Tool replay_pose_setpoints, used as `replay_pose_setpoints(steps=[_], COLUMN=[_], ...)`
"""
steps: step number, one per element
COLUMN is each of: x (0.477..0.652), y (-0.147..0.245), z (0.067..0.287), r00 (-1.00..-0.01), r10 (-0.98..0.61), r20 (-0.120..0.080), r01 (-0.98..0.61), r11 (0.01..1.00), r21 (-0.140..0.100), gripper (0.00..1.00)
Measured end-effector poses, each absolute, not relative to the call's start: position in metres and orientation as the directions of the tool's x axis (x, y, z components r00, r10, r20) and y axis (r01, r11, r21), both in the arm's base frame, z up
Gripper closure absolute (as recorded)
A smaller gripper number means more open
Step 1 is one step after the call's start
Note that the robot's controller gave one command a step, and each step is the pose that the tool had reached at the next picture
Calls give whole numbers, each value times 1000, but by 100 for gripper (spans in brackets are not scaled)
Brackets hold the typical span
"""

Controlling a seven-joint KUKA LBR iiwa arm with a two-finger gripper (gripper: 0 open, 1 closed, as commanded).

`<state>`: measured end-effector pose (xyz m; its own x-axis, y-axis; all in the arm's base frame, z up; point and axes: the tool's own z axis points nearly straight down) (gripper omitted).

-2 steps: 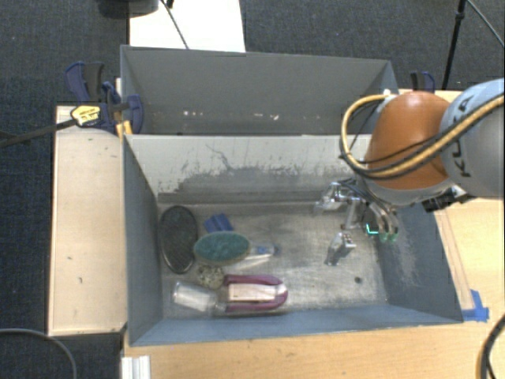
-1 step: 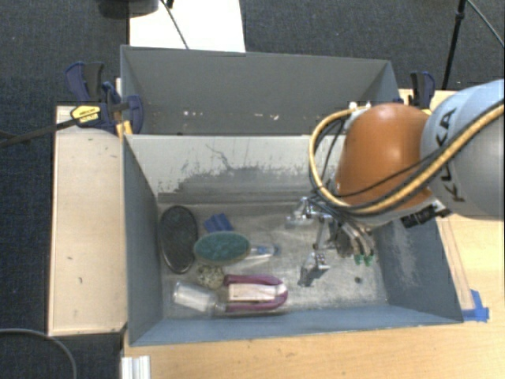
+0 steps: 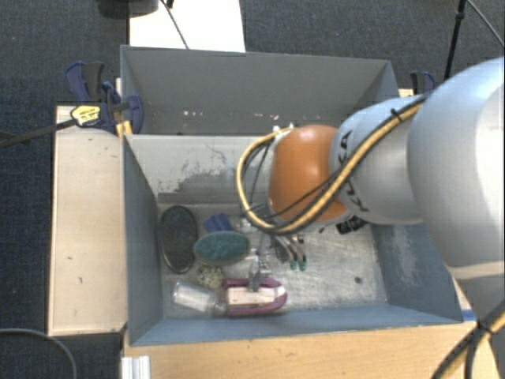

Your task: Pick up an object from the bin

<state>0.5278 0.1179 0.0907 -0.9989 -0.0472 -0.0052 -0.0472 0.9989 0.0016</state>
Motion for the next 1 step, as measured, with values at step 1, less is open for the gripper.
replay_pose_setpoints(steps=[1], x=[525], y=[116], z=[94], r00=[-999], r10=[-45], r20=[10], r01=[-45], r11=[999], r21=[1], gripper=[100])
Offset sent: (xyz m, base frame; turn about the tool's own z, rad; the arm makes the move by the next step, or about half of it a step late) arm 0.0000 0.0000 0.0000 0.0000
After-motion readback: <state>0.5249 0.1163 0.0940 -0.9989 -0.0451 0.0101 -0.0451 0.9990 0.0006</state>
